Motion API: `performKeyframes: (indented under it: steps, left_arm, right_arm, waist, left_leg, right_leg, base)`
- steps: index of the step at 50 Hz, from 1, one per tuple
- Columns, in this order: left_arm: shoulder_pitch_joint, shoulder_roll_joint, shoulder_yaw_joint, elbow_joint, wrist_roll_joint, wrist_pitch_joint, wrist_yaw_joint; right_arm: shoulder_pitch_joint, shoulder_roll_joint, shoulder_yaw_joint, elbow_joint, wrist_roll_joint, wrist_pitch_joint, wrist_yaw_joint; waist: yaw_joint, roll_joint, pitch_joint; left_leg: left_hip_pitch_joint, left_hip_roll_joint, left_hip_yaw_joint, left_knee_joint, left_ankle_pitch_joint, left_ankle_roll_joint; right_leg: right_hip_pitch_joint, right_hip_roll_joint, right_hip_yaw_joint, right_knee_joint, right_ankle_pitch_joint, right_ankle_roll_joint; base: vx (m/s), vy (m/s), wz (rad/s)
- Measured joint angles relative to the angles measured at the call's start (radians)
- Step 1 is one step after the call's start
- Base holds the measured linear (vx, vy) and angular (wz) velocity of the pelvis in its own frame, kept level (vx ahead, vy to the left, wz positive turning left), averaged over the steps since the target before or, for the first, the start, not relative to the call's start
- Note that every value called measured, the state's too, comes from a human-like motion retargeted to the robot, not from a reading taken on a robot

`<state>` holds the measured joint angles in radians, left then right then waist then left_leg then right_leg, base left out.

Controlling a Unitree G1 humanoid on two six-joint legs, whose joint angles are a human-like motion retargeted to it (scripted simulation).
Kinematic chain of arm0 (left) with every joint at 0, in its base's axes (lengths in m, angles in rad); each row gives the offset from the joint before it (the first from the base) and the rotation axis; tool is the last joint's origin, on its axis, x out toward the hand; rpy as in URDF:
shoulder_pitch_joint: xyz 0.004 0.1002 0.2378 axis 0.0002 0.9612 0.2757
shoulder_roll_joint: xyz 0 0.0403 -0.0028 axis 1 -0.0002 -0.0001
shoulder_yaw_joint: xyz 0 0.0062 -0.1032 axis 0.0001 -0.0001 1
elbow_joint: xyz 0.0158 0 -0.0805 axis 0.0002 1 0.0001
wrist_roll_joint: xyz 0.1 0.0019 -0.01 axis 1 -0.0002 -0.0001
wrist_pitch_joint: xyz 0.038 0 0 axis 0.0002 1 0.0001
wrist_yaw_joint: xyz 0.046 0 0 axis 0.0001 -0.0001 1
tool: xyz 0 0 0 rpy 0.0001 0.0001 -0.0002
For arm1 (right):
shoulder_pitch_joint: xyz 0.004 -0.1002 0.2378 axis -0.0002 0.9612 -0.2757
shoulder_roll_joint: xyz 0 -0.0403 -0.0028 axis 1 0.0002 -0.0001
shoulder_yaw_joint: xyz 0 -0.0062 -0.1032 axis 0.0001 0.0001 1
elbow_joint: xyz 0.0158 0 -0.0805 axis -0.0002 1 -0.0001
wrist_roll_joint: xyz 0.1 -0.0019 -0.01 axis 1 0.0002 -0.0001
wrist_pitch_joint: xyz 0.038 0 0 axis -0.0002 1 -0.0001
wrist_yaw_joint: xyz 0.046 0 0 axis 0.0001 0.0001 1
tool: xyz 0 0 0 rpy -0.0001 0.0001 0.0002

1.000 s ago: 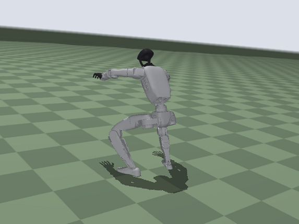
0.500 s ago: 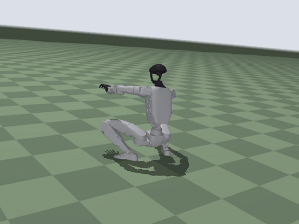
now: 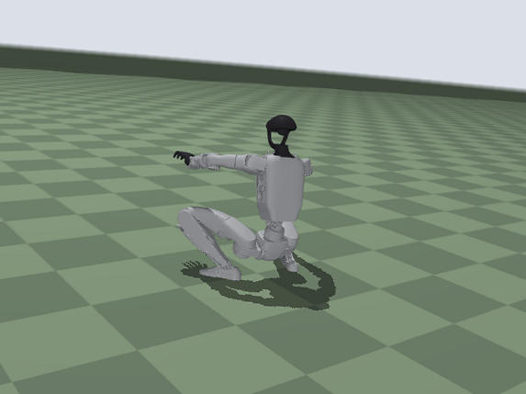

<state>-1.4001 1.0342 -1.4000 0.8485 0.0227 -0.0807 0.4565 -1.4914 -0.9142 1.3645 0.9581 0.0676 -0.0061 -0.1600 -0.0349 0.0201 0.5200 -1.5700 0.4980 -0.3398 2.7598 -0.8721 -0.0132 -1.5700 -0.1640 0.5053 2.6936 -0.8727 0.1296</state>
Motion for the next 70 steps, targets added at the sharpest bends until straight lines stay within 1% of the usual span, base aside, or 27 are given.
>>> performKeyframes:
  steps: [7, 13, 22, 25, 28, 32, 34, 36, 37, 38, 39, 42, 45, 48, 50, 52, 53, 54, 58, 60, 63, 67, 70]
  left_arm:
    - [0.006, 0.004, 0.0, -0.014, -0.015, -0.005, -0.009]
    - [0.009, -0.003, 0.0, -0.025, -0.018, -0.002, -0.013]
    - [0.007, 0.0, 0.0, -0.035, 0.049, -0.004, -0.031]
    - [-0.01, 0.02, 0.0, -0.046, 0.074, -0.012, -0.037]
    - [-0.047, 0.034, 0.0, -0.045, 0.082, -0.017, -0.039]
    - [-0.131, 0.039, 0.0, -0.029, 0.094, -0.022, -0.057]
    - [-0.19, 0.047, 0.0, -0.028, 0.108, -0.028, -0.08]
    - [-0.252, 0.069, 0.0, -0.039, 0.127, -0.035, -0.102]
    - [-0.287, 0.089, 0.0, -0.05, 0.134, -0.037, -0.111]
    - [-0.328, 0.118, 0.0, -0.07, 0.134, -0.035, -0.118]
    - [-0.365, 0.146, 0.0, -0.09, 0.139, -0.037, -0.126]
    - [-0.458, 0.235, 0.0, -0.169, 0.16, -0.045, -0.151]
    - [-0.457, 0.303, 0.0, -0.254, 0.178, -0.058, -0.18]
    - [-0.45, 0.335, 0.0, -0.322, 0.183, -0.062, -0.185]
    - [-0.435, 0.347, 0.0, -0.371, 0.07, -0.074, -0.21]
    - [-0.412, 0.39, 0.0, -0.405, 0.075, -0.091, -0.225]
    - [-0.399, 0.404, 0.0, -0.415, 0.127, -0.089, -0.206]
    - [-0.386, 0.404, 0.0, -0.423, 0.134, -0.09, -0.194]
    - [-0.34, 0.403, 0.0, -0.441, 0.09, -0.103, -0.186]
    - [-0.304, 0.408, 0.023, -0.437, 0.084, -0.107, -0.196]
    - [-0.203, 0.402, 0.101, -0.407, 0.104, -0.104, -0.227]
    - [-0.052, 0.348, 0.223, -0.32, 0.148, -0.09, -0.279]
    - [0.026, 0.269, 0.285, -0.226, 0.166, -0.068, -0.306]
  right_arm:
    - [0.01, -0.006, 0.002, -0.011, 0.005, -0.003, 0.018]
    - [0.011, -0.01, 0.006, -0.017, 0.01, 0.001, 0.027]
    - [-0.008, -0.001, 0.033, -0.01, -0.003, 0.004, 0.037]
    - [-0.031, -0.011, 0.034, -0.017, -0.007, -0.003, 0.04]
    - [-0.071, -0.033, 0.033, -0.014, 0.007, -0.013, 0.031]
    - [-0.143, -0.078, 0.031, 0.011, 0.031, -0.029, 0.017]
    - [-0.189, -0.109, 0.031, 0.024, 0.032, -0.039, 0.019]
    - [-0.241, -0.135, 0.031, 0.032, 0.025, -0.046, 0.022]
    - [-0.273, -0.149, 0.031, 0.032, 0.015, -0.05, 0.025]
    - [-0.315, -0.167, 0.032, 0.028, -0.002, -0.057, 0.031]
    - [-0.351, -0.18, 0.032, 0.022, -0.015, -0.061, 0.034]
    - [-0.447, -0.209, 0.032, -0.003, -0.047, -0.063, 0.047]
    - [-0.454, -0.207, 0.031, -0.035, -0.061, -0.061, 0.068]
    - [-0.458, -0.249, 0.03, -0.093, -0.091, -0.068, 0.086]
    - [-0.451, -0.266, 0.029, -0.127, -0.088, -0.06, 0.091]
    - [-0.437, -0.262, 0.027, -0.16, -0.077, -0.062, 0.087]
    - [-0.431, -0.269, 0.027, -0.179, -0.073, -0.068, 0.079]
    - [-0.41, -0.284, 0.012, -0.197, -0.073, -0.075, 0.072]
    - [-0.269, -0.305, -0.104, -0.238, -0.057, -0.089, 0.045]
    - [-0.193, -0.285, -0.173, -0.234, -0.048, -0.093, 0.043]
    - [-0.062, -0.229, -0.287, -0.208, -0.062, -0.094, 0.059]
    - [0.071, -0.153, -0.387, -0.166, -0.101, -0.097, 0.097]
    - [0.129, -0.123, -0.402, -0.141, -0.137, -0.112, 0.099]
  waist:
    - [-0.022, -0.005, 0.0]
    - [-0.029, -0.002, 0.0]
    - [-0.046, 0.011, 0.0]
    - [-0.057, 0.021, 0.0]
    - [-0.052, 0.044, 0.0]
    - [-0.012, 0.084, 0.0]
    - [0.006, 0.092, 0.0]
    - [0.017, 0.093, 0.0]
    - [0.019, 0.094, 0.0]
    - [0.017, 0.099, 0.0]
    - [0.018, 0.1, 0.0]
    - [0.024, 0.093, 0.0]
    - [0.015, 0.08, 0.0]
    - [0.015, 0.083, -0.003]
    - [0.012, 0.073, -0.011]
    - [-0.002, 0.057, -0.006]
    - [-0.004, 0.055, -0.009]
    - [0.002, 0.05, -0.023]
    - [0.037, 0.005, -0.079]
    - [0.052, -0.02, -0.115]
    - [0.063, -0.052, -0.196]
    - [0.055, -0.071, -0.333]
    - [0.051, -0.073, -0.429]
  left_leg:
    - [0.0, -0.026, -0.011, 0.018, 0.001, -0.006]
    - [0.0, -0.024, 0.006, 0.009, 0.001, -0.001]
    - [0.0, -0.024, 0.027, 0.001, 0.001, -0.013]
    - [0.0, -0.018, 0.049, -0.019, 0.002, -0.008]
    - [0.0, 0.004, 0.089, -0.067, 0.002, 0.015]
    - [0.0, 0.046, 0.157, -0.184, 0.013, 0.06]
    - [0.0, 0.055, 0.209, -0.281, 0.05, 0.082]
    - [0.0, 0.057, 0.267, -0.39, 0.091, 0.099]
    - [0.0, 0.054, 0.3, -0.454, 0.119, 0.096]
    - [0.0, 0.043, 0.34, -0.534, 0.157, 0.077]
    - [0.0, 0.039, 0.371, -0.606, 0.19, 0.072]
    - [0.021, 0.027, 0.447, -0.823, 0.276, 0.062]
    - [0.188, -0.007, 0.512, -1.057, 0.332, 0.008]
    - [0.371, -0.074, 0.549, -1.304, 0.389, -0.051]
    - [0.497, -0.128, 0.561, -1.482, 0.433, -0.085]
    - [0.65, -0.186, 0.56, -1.678, 0.477, -0.124]
    - [0.724, -0.215, 0.555, -1.773, 0.497, -0.135]
    - [0.792, -0.244, 0.549, -1.865, 0.515, -0.139]
    - [1.072, -0.33, 0.52, -2.199, 0.565, -0.122]
    - [1.189, -0.354, 0.51, -2.321, 0.577, -0.104]
    - [1.32, -0.372, 0.507, -2.446, 0.594, -0.09]
    - [1.411, -0.383, 0.507, -2.532, 0.62, -0.096]
    - [1.451, -0.39, 0.511, -2.568, 0.643, -0.086]
  right_leg:
    - [0.0, 0.007, 0.025, 0.022, 0.0, 0.008]
    - [0.0, -0.001, 0.023, 0.013, 0.0, 0.004]
    - [0.0, -0.006, 0.031, 0.007, 0.0, 0.029]
    - [0.0, -0.028, 0.012, -0.017, 0.0, 0.022]
    - [0.0, -0.07, -0.039, -0.077, 0.0, -0.018]
    - [0.0, -0.137, -0.161, -0.209, 0.0, -0.115]
    - [0.0, -0.178, -0.223, -0.293, 0.0, -0.168]
    - [0.0, -0.215, -0.282, -0.384, 0.001, -0.205]
    - [0.0, -0.231, -0.311, -0.439, 0.004, -0.222]
    - [0.0, -0.243, -0.34, -0.509, 0.015, -0.241]
    - [0.0, -0.249, -0.37, -0.581, 0.04, -0.249]
    - [0.017, -0.243, -0.449, -0.804, 0.141, -0.243]
    - [0.181, -0.219, -0.512, -1.044, 0.226, -0.203]
    - [0.368, -0.188, -0.548, -1.292, 0.317, -0.153]
    - [0.497, -0.161, -0.56, -1.468, 0.382, -0.124]
    - [0.654, -0.131, -0.568, -1.665, 0.444, -0.1]
    - [0.733, -0.119, -0.572, -1.763, 0.471, -0.089]
    - [0.806, -0.11, -0.575, -1.862, 0.497, -0.079]
    - [1.103, -0.075, -0.587, -2.242, 0.591, -0.043]
    - [1.224, -0.062, -0.592, -2.388, 0.626, -0.023]
    - [1.358, -0.05, -0.601, -2.535, 0.66, 0.004]
    - [1.461, -0.046, -0.63, -2.635, 0.68, 0.027]
    - [1.507, -0.053, -0.657, -2.663, 0.686, 0.034]
  base:
    - [0.0, 0.0, 0.0]
    - [0.0, 0.0, 0.0]
    - [0.0, 0.0, 0.0]
    - [0.0, 0.0, 0.0]
    - [0.0, 0.0, 0.0]
    - [0.0, 0.0, 0.0]
    - [0.05, -0.09, 0.2]
    - [0.09, -0.11, 0.35]
    - [0.06, -0.08, 0.43]
    - [0.01, -0.04, 0.38]
    - [-0.03, -0.02, 0.28]
    - [0.0, 0.0, 0.0]
    - [0.02, 0.0, 0.02]
    - [0.1, -0.01, 0.15]
    - [0.12, -0.03, 0.13]
    - [0.14, -0.04, 0.03]
    - [0.18, -0.04, -0.01]
    - [0.22, -0.03, -0.04]
    - [0.25, -0.04, -0.31]
    - [0.28, -0.03, -0.47]
    - [0.28, -0.02, -0.38]
    - [0.26, 0.0, -0.06]
    - [0.21, 0.0, 0.15]
